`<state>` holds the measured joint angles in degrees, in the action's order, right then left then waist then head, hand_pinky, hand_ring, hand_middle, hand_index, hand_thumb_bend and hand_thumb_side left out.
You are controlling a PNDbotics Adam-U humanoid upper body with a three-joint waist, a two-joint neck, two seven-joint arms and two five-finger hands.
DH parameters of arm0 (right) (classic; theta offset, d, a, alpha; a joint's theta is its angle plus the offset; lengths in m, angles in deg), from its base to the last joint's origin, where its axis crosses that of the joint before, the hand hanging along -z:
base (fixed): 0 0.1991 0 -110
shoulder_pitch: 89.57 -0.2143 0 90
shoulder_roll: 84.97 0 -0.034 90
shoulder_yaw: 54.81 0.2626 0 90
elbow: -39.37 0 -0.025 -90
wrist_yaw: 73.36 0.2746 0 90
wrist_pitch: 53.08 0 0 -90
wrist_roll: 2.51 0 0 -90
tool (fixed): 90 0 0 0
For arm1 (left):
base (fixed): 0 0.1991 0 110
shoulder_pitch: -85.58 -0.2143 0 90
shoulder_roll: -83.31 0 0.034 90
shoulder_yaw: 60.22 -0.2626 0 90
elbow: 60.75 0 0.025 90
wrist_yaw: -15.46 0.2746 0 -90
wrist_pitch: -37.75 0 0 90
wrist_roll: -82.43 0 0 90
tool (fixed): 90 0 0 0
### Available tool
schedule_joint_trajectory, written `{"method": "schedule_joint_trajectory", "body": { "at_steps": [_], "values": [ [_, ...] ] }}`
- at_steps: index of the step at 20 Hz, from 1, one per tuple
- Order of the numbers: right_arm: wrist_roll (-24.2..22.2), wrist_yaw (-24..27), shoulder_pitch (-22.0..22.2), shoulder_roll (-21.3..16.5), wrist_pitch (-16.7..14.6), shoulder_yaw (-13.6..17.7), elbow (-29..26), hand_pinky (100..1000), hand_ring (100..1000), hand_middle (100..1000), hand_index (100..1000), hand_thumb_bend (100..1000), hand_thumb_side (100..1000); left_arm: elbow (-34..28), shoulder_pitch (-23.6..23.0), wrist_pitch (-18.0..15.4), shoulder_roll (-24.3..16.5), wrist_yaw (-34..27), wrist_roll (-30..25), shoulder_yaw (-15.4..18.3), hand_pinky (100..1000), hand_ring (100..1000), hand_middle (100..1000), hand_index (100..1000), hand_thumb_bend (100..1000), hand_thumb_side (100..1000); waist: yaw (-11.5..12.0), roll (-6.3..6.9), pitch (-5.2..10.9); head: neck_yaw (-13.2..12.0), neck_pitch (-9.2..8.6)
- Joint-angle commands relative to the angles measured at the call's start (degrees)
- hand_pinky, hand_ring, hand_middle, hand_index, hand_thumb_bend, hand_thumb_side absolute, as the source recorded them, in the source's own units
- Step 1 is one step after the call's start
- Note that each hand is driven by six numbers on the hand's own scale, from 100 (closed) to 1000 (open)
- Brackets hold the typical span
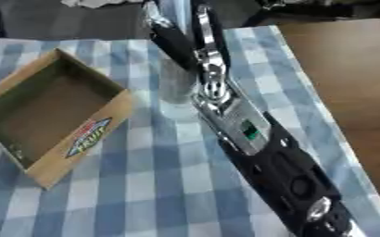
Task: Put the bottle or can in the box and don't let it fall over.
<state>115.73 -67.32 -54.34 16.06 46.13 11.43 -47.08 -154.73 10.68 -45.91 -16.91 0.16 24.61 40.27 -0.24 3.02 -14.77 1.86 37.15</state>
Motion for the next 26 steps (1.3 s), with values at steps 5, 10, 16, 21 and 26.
{"method": "schedule_joint_trajectory", "body": {
  "at_steps": [5, 10, 16, 21, 26],
  "values": [
    [0.5, -1.7, -5.3, 5.2, -0.4, -1.1, 0.0, 100, 100, 100, 101, 100, 470, -1.1, 1.4, 0.0, -1.6, -0.2, -0.3, 0.2, 722, 655, 612, 814, 217, 417, 1.3, -0.03, 0.98, 1.3, -0.18],
    [1.7, -3.2, -6.4, 8.9, -2.7, -1.9, 3.2, 100, 100, 100, 102, 100, 470, -1.3, 2.9, 0.2, -1.2, -0.3, -1.0, -0.6, 723, 654, 612, 814, 214, 415, 3.2, -0.11, 0.3, 2.9, -0.65],
    [2.6, -4.3, -7.2, 11.9, -6.3, -2.3, 7.3, 100, 100, 100, 102, 100, 470, -1.4, 4.1, 0.4, -0.9, -0.2, -1.6, -1.0, 723, 653, 611, 814, 213, 416, 5.8, -0.42, -0.55, 4.9, -1.31],
    [1.4, -3.5, -8.8, 13.6, -9.8, -2.7, 11.0, 100, 100, 100, 104, 100, 470, -1.3, 4.3, 0.3, -0.9, -0.4, -1.5, -1.0, 723, 652, 611, 813, 212, 419, 7.4, -0.81, -1.03, 6.0, -1.6],
    [0.6, -2.8, -10.8, 14.7, -12.4, -2.8, 14.0, 100, 100, 100, 105, 100, 470, -1.4, 4.6, 0.3, -0.8, -0.5, -1.5, -1.0, 724, 651, 610, 813, 210, 422, 8.5, -1.15, -1.6, 7.2, -2.29]
  ]
}}
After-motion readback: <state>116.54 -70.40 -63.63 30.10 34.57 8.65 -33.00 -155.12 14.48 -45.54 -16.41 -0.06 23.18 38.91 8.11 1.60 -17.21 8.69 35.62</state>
